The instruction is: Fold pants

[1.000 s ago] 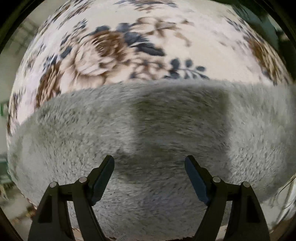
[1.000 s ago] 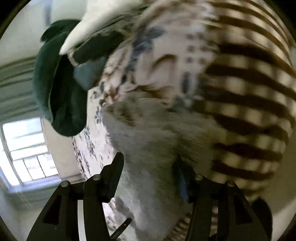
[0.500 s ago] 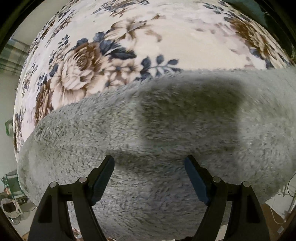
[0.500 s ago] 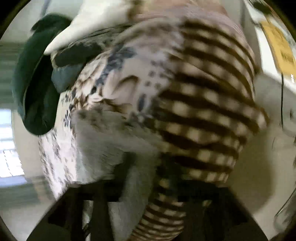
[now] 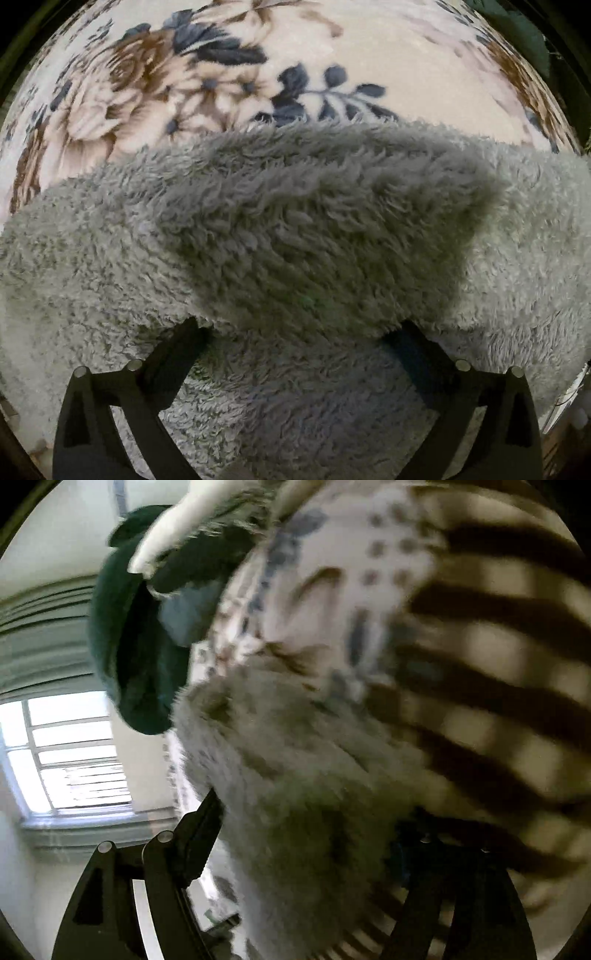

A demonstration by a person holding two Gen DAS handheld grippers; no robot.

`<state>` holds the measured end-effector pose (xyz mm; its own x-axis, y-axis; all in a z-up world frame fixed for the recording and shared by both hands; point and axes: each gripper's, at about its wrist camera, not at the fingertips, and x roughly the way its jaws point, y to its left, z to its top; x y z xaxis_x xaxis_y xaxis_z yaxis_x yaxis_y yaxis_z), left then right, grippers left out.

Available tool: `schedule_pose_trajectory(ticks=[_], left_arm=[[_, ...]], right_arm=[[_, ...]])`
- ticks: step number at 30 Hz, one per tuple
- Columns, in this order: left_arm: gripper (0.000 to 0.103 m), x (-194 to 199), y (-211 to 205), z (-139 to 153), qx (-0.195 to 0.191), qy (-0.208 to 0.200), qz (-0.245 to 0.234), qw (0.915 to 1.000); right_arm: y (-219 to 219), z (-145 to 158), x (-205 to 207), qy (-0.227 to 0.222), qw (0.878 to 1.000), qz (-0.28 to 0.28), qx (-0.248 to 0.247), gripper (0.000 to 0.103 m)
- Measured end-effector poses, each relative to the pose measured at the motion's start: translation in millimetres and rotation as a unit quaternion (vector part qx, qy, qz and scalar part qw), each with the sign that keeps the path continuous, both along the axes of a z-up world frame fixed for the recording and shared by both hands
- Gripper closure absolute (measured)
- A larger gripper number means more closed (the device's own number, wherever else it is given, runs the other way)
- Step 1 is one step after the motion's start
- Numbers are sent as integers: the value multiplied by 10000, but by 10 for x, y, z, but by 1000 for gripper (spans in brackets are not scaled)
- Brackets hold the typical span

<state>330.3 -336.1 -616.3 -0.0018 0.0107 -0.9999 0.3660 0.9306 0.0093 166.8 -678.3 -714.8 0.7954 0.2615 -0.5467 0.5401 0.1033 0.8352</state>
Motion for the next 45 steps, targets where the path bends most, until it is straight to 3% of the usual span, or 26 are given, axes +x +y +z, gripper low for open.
schedule_pose_trajectory(ticks=[5,6,7,8,13,21,26,30,34,40,42,44,45], left_arm=[[0,-136,-21,29,20,-351,8,9994],[0,-163,-37,56,34,-367,13,9993],[0,-186,-48,90,26,-363,38,9993],[0,-208,-53,141,-35,-381,74,9992],[0,-203,84,552,-405,-598,225,9971],[0,-122,889,1367,-817,-1155,835,9864],[0,-110,1650,1620,-988,-1354,1479,9747],[0,-179,2483,1746,-913,-1498,2098,9619],[0,-347,3200,1756,-759,-1545,2552,9514],[0,-638,4227,1598,-374,-1508,3152,9362],[0,-725,4496,1554,-296,-1469,3349,9303],[0,-806,4727,1511,-261,-1408,3554,9237],[0,-851,4835,1491,-259,-1376,3656,9202]], right_arm=[[-3,-123,299,-279,9995,-4,148,25],[9,-103,330,-240,9997,24,105,35],[18,-82,350,-214,9997,-23,80,65],[21,-55,350,-194,9997,-97,117,74],[69,370,356,-98,9992,-332,-196,76],[607,1509,831,-271,9927,331,-1130,76],[1460,2176,1292,-449,9800,1019,-1650,76],[2439,2407,1552,-428,9659,1649,-1948,76],[3529,2255,1848,-205,9474,2355,-2160,76],[4965,1403,2161,708,9085,3336,-2414,76],[5359,1122,2212,1262,8885,3643,-2488,68],[5728,933,2266,1651,8578,4210,-2444,55],[5870,916,2273,1628,8481,4470,-2335,40]])
